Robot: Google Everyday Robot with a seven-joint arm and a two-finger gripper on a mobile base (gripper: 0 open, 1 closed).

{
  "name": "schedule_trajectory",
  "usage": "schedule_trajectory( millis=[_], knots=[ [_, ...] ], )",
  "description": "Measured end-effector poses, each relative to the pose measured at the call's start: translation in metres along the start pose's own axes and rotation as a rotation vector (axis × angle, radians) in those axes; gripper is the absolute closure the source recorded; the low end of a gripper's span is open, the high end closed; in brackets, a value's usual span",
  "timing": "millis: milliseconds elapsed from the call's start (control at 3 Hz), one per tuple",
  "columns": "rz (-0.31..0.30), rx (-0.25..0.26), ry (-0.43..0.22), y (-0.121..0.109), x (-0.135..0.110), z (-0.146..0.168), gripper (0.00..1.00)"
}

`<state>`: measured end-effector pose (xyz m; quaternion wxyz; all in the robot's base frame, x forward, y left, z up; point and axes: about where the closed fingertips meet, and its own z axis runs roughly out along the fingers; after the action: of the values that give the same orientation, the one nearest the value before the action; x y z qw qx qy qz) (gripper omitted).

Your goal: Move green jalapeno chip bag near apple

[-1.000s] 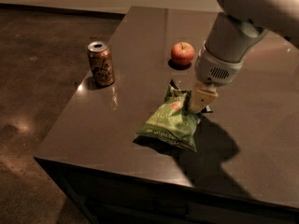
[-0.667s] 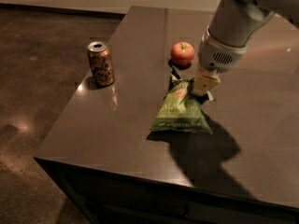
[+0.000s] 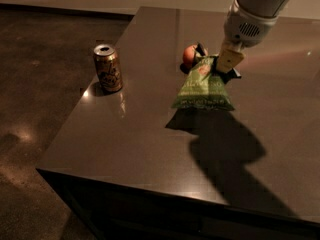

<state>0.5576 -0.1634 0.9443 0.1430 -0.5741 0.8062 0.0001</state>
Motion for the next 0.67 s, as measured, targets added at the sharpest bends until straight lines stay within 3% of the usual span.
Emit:
schedule_trajectory(
  millis=[333,667],
  knots=[
    [0.049,0.042,0.002,-0.031,0.008,-0.008,1.0],
    [0.093,0.078,0.011,-0.054,0.018,-0.008,0.87]
  ],
)
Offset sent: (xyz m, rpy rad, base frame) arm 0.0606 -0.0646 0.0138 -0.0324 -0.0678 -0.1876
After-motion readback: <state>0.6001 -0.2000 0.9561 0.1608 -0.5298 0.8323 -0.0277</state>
